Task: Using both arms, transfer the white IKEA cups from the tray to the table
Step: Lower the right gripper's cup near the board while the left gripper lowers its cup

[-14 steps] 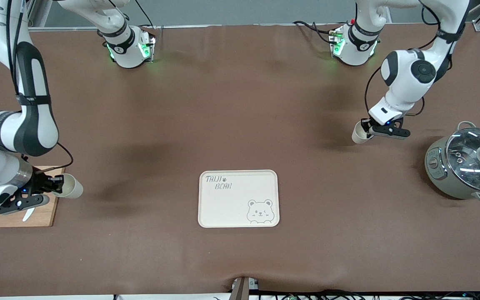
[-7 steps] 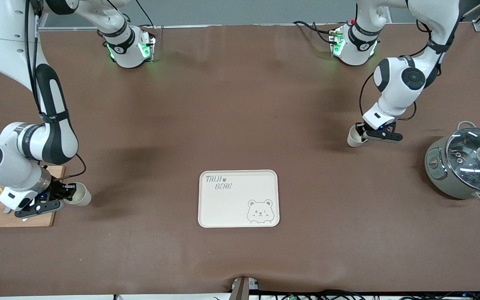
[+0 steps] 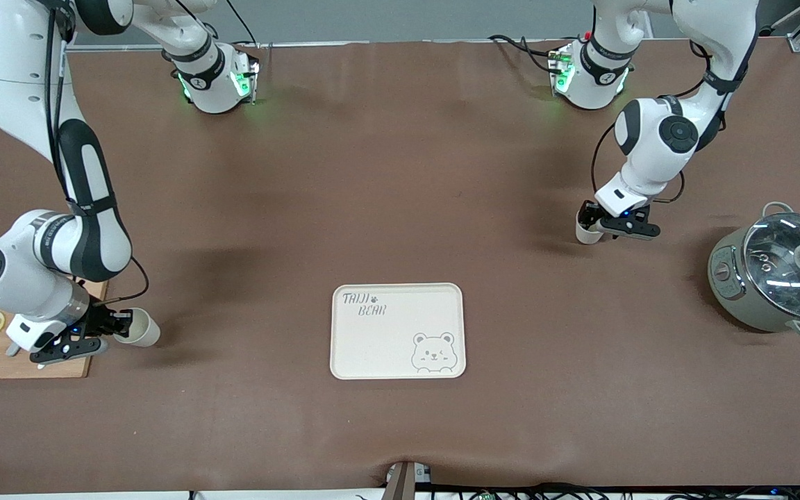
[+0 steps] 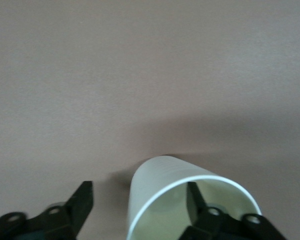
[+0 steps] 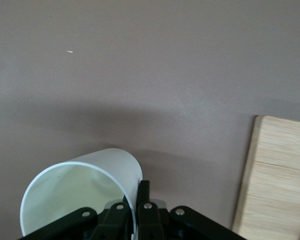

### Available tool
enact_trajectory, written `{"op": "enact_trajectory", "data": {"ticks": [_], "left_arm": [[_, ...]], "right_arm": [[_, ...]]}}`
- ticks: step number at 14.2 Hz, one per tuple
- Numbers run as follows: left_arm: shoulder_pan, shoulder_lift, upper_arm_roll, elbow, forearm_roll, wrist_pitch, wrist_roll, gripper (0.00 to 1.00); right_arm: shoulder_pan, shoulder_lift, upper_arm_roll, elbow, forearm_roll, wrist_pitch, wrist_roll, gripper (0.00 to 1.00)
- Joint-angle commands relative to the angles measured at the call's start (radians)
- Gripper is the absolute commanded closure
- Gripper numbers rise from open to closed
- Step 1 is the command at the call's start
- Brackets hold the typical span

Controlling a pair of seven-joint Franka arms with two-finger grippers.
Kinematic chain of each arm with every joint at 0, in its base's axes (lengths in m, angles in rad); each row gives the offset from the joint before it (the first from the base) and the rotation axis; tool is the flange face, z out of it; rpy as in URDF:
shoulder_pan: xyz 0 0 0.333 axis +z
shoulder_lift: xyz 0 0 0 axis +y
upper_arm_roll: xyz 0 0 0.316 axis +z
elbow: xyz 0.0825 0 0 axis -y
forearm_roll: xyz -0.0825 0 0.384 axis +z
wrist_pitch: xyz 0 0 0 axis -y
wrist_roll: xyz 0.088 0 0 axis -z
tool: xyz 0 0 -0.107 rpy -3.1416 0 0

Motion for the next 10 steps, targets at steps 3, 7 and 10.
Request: {"op": "enact_trajectory", "data": {"ticks": [3,7,10], "left_arm": [[0.043,0.002,-0.007,0.008,-0.028,0.011,0.088,0.00],[0.063,-0.023,-0.007,0.008,-0.030,0.006,0.107,0.00],[0.063,-0.060,-0.007,0.011,-0.030,-0.033,0.107,0.00]], "right_arm": [[-0.020,0.030,0.021,-0.001,0.113,0.013,-0.069,1.00],[-0.014,0.039,0.022,0.001,0.117,0.024,-0.069,1.00],[-0.011,0.036,0.022,0.007,0.116,0.019,-0.066,0.00]]}}
